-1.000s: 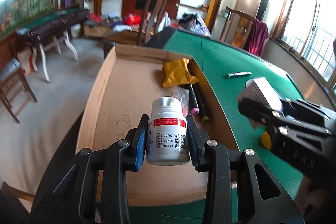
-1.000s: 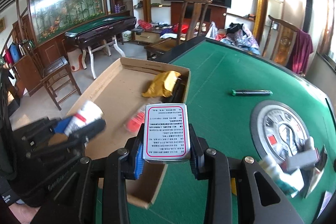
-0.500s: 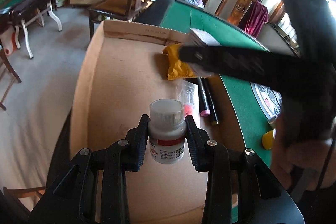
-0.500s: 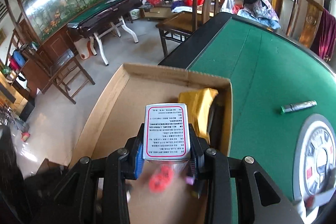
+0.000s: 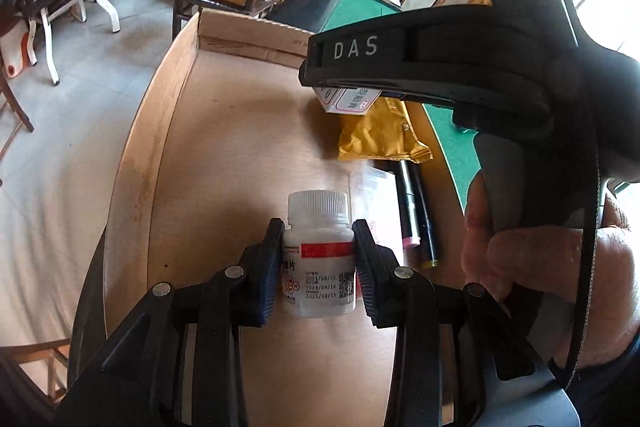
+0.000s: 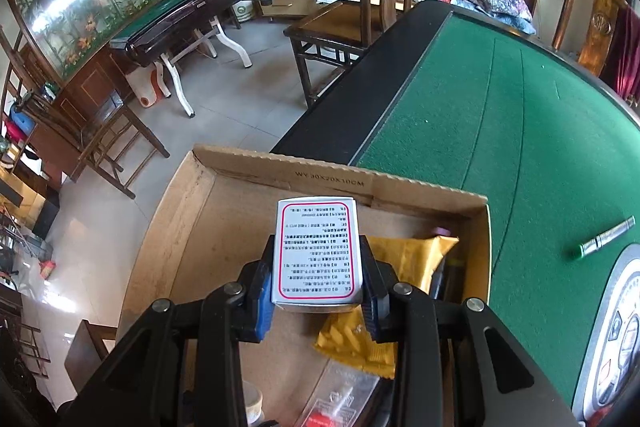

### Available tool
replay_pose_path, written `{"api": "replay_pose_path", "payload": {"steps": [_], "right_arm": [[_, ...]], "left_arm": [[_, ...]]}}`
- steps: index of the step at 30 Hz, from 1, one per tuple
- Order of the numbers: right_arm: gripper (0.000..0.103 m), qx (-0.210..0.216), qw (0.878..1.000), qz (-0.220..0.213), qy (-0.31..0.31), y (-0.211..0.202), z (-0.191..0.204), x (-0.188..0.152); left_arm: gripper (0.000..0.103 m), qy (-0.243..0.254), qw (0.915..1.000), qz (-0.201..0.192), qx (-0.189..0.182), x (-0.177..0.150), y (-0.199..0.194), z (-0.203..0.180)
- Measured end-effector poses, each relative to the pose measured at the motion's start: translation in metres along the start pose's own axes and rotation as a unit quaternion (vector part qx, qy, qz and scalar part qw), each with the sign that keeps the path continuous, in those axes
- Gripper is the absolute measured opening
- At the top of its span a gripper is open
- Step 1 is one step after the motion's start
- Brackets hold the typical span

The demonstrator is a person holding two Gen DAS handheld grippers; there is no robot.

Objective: Organize objects
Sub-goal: 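Lower the pill bottle and white box into the tray and open both tools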

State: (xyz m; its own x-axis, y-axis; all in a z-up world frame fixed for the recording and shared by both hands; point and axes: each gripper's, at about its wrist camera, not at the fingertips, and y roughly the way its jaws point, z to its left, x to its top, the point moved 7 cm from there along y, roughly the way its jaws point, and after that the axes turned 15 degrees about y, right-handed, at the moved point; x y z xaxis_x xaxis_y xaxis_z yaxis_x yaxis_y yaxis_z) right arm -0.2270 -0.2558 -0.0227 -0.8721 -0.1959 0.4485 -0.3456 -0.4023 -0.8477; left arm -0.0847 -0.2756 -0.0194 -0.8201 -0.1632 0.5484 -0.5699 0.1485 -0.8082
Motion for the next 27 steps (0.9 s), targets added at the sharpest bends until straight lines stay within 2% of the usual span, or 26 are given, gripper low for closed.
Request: {"api": "replay_pose_path", "payload": {"steps": [12,16,22,27], "right_arm": [[0.035,0.021,1.000,0.008,0.007,-0.001,0.002,-0.001],[0.037,0.006,1.000,-0.003,-0.004,-0.010,0.002,-0.004],[0.037,0.044,0.999,-0.014,0.007,-0.043,-0.006,-0.015],[0.037,0.079,0.996,-0.024,0.022,-0.078,-0.023,-0.041]], "left_arm": [[0.034,-0.004,1.0000,0.000,-0.008,-0.001,-0.005,-0.003],[0.034,-0.003,1.0000,-0.001,-0.008,-0.005,-0.010,-0.007],[0.034,-0.005,0.9999,-0.013,-0.007,-0.008,-0.018,-0.011],[0.034,-0.009,0.9994,-0.032,-0.001,-0.010,-0.031,-0.015]]}}
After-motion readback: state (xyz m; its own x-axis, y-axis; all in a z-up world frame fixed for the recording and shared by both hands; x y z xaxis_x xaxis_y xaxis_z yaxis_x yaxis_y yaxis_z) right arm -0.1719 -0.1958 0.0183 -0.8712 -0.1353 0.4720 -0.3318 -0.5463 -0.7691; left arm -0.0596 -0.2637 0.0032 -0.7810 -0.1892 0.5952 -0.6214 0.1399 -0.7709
